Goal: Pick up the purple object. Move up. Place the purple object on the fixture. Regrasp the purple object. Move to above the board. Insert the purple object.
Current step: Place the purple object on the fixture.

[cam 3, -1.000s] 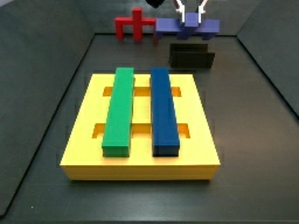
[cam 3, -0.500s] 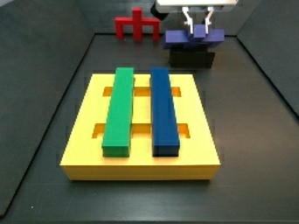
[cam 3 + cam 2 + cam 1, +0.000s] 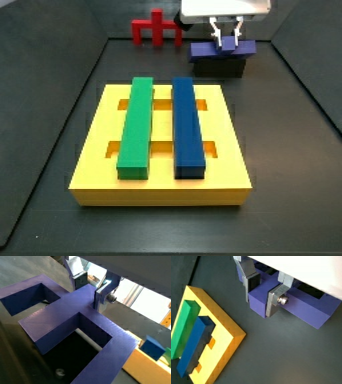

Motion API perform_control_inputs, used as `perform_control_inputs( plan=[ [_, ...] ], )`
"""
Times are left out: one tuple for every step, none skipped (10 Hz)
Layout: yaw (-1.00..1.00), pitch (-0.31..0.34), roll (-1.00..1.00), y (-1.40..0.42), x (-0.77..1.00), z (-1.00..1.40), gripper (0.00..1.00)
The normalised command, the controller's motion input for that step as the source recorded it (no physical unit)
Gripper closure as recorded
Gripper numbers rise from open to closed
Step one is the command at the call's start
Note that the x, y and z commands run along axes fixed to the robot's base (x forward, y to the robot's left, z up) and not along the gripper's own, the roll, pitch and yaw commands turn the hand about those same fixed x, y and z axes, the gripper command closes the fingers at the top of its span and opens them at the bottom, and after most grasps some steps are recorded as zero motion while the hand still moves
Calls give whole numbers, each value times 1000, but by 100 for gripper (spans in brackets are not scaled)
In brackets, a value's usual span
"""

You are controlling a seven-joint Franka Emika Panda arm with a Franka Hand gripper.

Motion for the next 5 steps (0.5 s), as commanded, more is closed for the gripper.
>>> perform_control_inputs(
  plan=[
    [-57,0,0,97,151,-169,100],
    [0,0,137,0,0,-160,100],
    [0,0,149,0,0,-137,100],
    [0,0,177,0,0,-97,100],
    [0,0,0,0,0,0,100]
  ],
)
